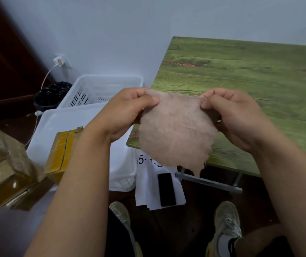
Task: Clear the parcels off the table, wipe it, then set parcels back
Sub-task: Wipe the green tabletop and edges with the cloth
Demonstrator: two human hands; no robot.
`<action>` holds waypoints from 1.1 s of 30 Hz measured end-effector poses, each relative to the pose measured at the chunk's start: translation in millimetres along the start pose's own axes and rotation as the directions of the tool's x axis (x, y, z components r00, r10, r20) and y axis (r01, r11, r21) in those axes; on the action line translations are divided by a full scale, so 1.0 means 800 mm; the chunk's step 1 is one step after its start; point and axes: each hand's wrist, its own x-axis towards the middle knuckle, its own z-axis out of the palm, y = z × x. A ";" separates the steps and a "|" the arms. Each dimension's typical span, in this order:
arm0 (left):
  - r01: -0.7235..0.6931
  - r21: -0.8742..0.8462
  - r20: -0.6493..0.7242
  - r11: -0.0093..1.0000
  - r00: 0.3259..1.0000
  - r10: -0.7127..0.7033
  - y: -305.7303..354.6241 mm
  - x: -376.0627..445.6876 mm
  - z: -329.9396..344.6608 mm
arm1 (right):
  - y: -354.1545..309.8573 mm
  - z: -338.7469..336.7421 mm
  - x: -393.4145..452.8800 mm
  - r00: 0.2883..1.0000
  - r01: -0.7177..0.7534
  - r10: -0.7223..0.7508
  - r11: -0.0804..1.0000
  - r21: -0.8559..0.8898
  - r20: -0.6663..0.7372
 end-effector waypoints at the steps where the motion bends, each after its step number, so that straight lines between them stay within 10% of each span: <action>1: 0.021 0.043 -0.026 0.999 0.999 -0.020 -0.003 0.002 0.000 | 0.002 -0.002 0.001 1.000 0.005 -0.005 0.999 -0.050 0.000; 8: 0.118 0.505 -0.190 0.855 0.982 -0.024 -0.040 0.025 0.000 | 0.037 -0.005 0.021 0.987 0.111 -0.160 0.626 -0.772 0.011; 16: 0.184 0.691 -0.285 0.699 0.958 0.029 -0.045 0.039 0.003 | 0.037 -0.003 0.009 0.968 0.021 -0.250 0.141 -0.990 -0.015; 24: 0.304 0.538 -0.209 0.786 0.952 -0.225 -0.049 0.039 0.004 | 0.062 0.060 -0.006 0.927 0.371 -0.058 0.286 -0.884 0.370; 33: 0.338 0.139 -0.267 0.931 0.918 -0.294 -0.047 0.030 -0.003 | 0.073 0.101 0.020 0.948 0.272 0.103 0.229 -0.935 0.301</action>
